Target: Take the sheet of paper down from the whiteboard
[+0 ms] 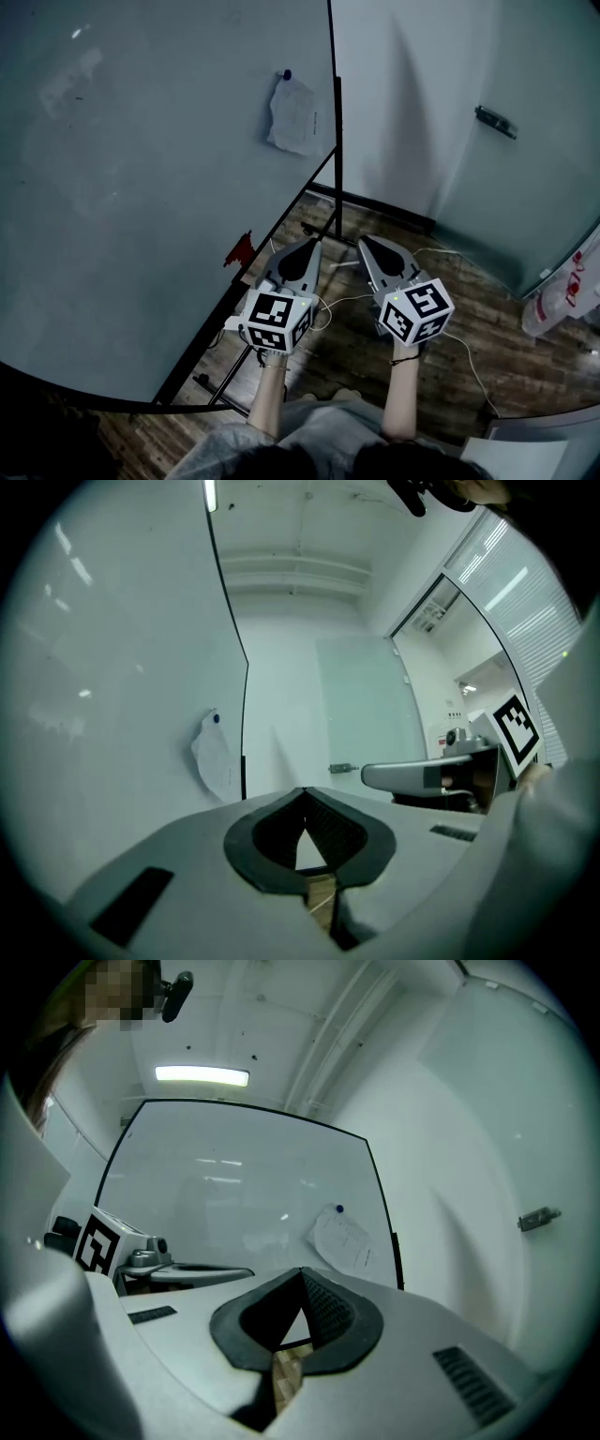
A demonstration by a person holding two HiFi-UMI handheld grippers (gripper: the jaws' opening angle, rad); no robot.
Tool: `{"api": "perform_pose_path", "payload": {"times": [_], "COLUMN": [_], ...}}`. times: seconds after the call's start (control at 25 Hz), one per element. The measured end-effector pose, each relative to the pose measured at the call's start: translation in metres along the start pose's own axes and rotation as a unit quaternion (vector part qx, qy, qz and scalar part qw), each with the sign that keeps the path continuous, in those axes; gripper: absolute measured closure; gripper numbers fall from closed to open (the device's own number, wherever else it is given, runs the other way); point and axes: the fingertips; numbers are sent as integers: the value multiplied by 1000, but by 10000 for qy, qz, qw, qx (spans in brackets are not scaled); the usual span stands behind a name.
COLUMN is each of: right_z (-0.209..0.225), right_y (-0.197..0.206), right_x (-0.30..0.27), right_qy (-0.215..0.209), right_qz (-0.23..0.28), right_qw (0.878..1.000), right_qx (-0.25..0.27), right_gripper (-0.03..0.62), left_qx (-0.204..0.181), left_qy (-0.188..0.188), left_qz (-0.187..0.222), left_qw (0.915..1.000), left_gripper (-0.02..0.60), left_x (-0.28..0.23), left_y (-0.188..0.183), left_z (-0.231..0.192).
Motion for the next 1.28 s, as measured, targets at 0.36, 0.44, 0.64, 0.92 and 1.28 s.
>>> {"api": "perform_pose_path", "payload": {"times": [0.36,0.44,0.64,0.92,1.28], "right_z": [21,23,34,46,76], "right_y": [-3,0,2,8,12], "right_x": [6,11,12,-1,-48], "right_qy": [-255,-294,-346,-569,-861], "right_qz": [-104,-105,-91,-116,-194], "right_qw": [9996,9995,9993,9983,9961], "right_qx": [74,12,-59,-101,51], "right_gripper": [594,594,594,594,594], "left_qx": [-638,-603,-395,-404,-113], "left_qy": [250,274,107,9,-39], "left_qz": [-213,-241,-65,1,218], "left_qw": [9974,9975,9991,9992,9997], "left_gripper": [575,575,575,575,575], "left_x": [-26,-26,-28,-42,-88], "left_y": [8,12,10,10,12], "left_z": [33,37,36,32,9]}}
Point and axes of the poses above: the fingertips, and each gripper's own axes: x backward along the fingers, z to its right, y out of its underside, and after that the axes turned 5 degrees about -y, right-handed
